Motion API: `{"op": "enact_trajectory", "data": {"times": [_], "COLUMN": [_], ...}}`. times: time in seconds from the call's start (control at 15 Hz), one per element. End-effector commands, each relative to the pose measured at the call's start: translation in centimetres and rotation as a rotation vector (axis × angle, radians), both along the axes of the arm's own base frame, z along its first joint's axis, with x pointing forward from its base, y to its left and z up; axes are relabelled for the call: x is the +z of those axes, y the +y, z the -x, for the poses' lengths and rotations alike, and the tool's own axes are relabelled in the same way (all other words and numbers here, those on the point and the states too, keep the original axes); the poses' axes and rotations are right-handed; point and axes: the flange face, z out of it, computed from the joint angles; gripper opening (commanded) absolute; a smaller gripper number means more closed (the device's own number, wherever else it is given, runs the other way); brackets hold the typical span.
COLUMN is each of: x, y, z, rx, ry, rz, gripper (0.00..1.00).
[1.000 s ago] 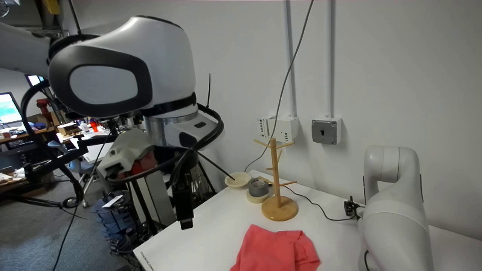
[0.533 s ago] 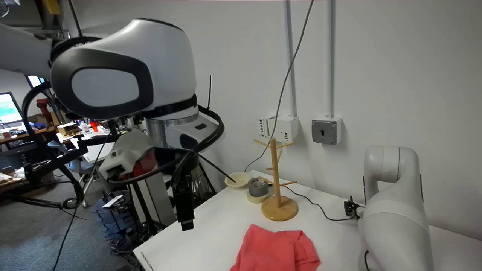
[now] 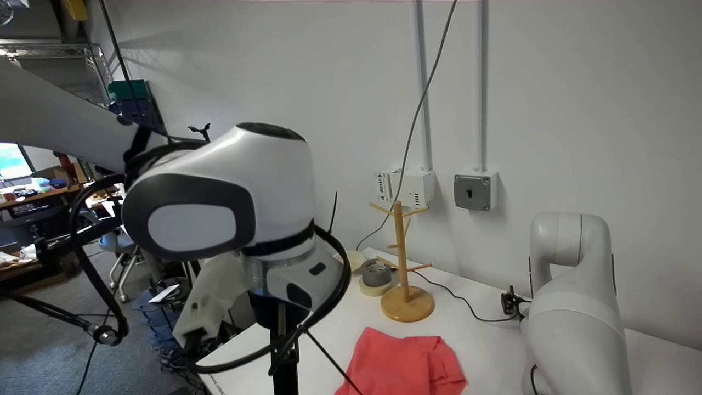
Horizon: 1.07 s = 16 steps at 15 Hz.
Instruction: Unfold the T-shirt on the table.
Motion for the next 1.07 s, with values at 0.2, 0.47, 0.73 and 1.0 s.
{"op": "enact_trajectory", "data": {"times": [0.2,0.47,0.73,1.0], "x": [-6.6,-6.1,-6.9,-10.5], "y": [-2.8,-1.8,-2.3,-3.4], "z": [-1.4,-0.9,-1.1,-1.5], "rx": [-0.057,-0.039,-0.041,-0.047], "ry": [-0.024,-0.004,0.010,0.035], "rz": [0.063,0.035,0.037,0.049], "gripper": [1.00,1.00,1.00,1.00]}}
